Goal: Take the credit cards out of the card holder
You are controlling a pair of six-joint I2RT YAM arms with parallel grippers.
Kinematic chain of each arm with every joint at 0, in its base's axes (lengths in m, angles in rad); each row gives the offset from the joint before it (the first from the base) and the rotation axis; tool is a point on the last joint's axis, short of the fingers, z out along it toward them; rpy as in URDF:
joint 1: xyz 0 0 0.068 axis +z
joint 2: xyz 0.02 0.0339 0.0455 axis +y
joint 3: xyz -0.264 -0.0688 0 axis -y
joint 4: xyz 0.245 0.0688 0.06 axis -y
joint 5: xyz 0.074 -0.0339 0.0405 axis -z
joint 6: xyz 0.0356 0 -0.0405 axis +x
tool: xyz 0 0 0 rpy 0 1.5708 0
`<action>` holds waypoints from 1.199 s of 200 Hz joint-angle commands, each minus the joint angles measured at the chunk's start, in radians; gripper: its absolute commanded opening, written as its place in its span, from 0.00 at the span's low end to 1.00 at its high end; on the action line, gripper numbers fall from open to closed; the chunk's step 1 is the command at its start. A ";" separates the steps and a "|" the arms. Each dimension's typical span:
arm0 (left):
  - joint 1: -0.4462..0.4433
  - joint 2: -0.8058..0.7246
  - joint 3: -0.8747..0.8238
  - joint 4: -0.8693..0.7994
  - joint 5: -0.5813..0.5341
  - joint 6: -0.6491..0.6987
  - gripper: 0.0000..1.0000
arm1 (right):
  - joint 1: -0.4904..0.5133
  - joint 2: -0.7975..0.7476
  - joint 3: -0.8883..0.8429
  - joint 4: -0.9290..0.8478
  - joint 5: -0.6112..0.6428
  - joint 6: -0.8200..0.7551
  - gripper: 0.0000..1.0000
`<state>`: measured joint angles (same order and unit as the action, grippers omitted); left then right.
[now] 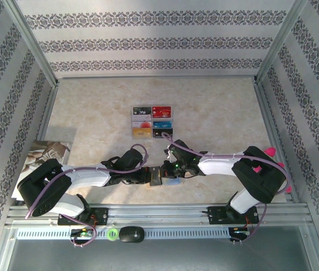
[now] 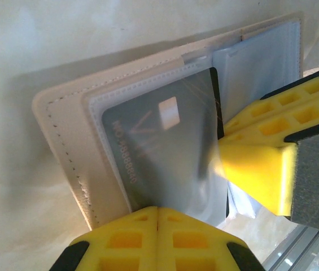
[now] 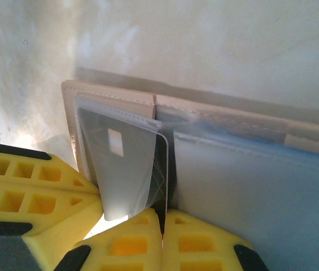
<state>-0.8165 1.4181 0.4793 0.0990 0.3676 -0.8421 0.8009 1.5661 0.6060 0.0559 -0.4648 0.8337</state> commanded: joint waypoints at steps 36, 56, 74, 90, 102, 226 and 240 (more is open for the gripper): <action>0.014 0.009 -0.035 -0.016 -0.030 0.017 0.00 | -0.009 -0.126 -0.060 -0.130 0.128 -0.048 0.00; 0.014 0.011 -0.034 -0.016 -0.029 0.018 0.00 | -0.018 -0.177 -0.078 -0.175 0.151 -0.052 0.00; 0.015 0.016 -0.032 -0.013 -0.025 0.020 0.00 | -0.026 -0.215 -0.086 -0.219 0.164 -0.062 0.00; 0.017 0.020 -0.031 -0.013 -0.025 0.020 0.00 | -0.025 -0.250 -0.083 -0.265 0.182 -0.072 0.00; 0.018 0.018 -0.033 -0.011 -0.023 0.020 0.00 | -0.026 -0.281 -0.076 -0.302 0.199 -0.083 0.00; 0.027 0.034 -0.033 0.022 -0.001 0.034 0.00 | 0.127 -0.186 0.094 -0.398 0.320 -0.093 0.12; 0.030 0.037 -0.031 0.023 0.002 0.036 0.00 | 0.129 -0.182 0.095 -0.385 0.312 -0.096 0.18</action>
<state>-0.8040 1.4246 0.4679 0.1219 0.3794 -0.8360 0.9150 1.3548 0.6941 -0.3252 -0.1642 0.7521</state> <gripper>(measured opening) 0.050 0.149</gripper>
